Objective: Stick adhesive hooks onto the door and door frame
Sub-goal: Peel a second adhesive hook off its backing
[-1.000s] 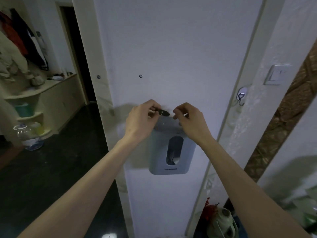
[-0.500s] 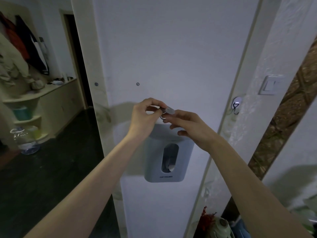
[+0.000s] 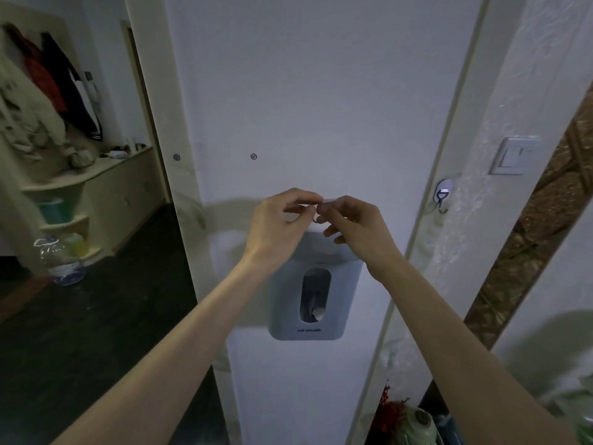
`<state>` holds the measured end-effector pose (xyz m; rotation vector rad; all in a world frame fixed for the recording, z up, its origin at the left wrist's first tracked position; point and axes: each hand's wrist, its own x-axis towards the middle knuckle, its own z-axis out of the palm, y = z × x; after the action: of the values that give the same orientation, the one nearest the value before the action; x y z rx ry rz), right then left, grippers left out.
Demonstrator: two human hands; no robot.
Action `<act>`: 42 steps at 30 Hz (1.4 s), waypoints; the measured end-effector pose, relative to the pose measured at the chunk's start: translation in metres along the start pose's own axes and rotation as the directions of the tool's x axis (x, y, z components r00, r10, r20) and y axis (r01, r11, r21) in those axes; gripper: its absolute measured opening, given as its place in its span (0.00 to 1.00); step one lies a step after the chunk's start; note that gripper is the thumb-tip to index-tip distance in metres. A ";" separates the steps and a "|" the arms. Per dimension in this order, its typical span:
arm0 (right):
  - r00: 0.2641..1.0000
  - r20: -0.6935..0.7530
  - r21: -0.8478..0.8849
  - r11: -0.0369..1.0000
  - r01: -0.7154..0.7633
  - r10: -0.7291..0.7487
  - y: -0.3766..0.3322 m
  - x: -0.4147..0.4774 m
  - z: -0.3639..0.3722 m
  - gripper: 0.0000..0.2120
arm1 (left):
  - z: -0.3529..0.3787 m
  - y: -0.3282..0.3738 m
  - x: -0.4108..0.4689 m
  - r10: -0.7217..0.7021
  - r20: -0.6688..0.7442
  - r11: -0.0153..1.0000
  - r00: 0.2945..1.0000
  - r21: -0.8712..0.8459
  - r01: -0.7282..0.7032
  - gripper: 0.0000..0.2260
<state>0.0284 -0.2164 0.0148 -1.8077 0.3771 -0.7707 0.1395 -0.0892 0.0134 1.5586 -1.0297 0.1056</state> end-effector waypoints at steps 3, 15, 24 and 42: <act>1.000 -0.022 -0.005 1.000 0.002 -0.002 0.001 0.000 -0.001 0.11 | 0.004 0.003 -0.003 -0.002 0.013 1.000 1.000 0.005 0.002 0.06; 0.999 -0.018 -0.185 0.982 0.027 -0.031 0.003 -0.003 -0.010 0.10 | 0.012 0.008 -0.003 0.005 0.059 0.992 0.998 0.126 -0.012 0.06; 0.992 0.125 -0.205 0.978 0.044 -0.019 0.003 -0.004 -0.021 0.09 | 0.005 0.004 0.006 -0.030 0.166 0.999 0.986 0.034 0.025 0.04; 0.977 0.208 -0.300 0.947 0.115 -0.052 0.002 -0.006 -0.024 0.12 | -0.001 0.007 0.013 -0.026 0.236 0.987 0.971 0.158 -0.012 0.06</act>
<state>0.0081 -0.2304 0.0159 -2.1888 0.3035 -0.6055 0.1438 -0.0945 0.0266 1.7498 -1.2272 -0.0055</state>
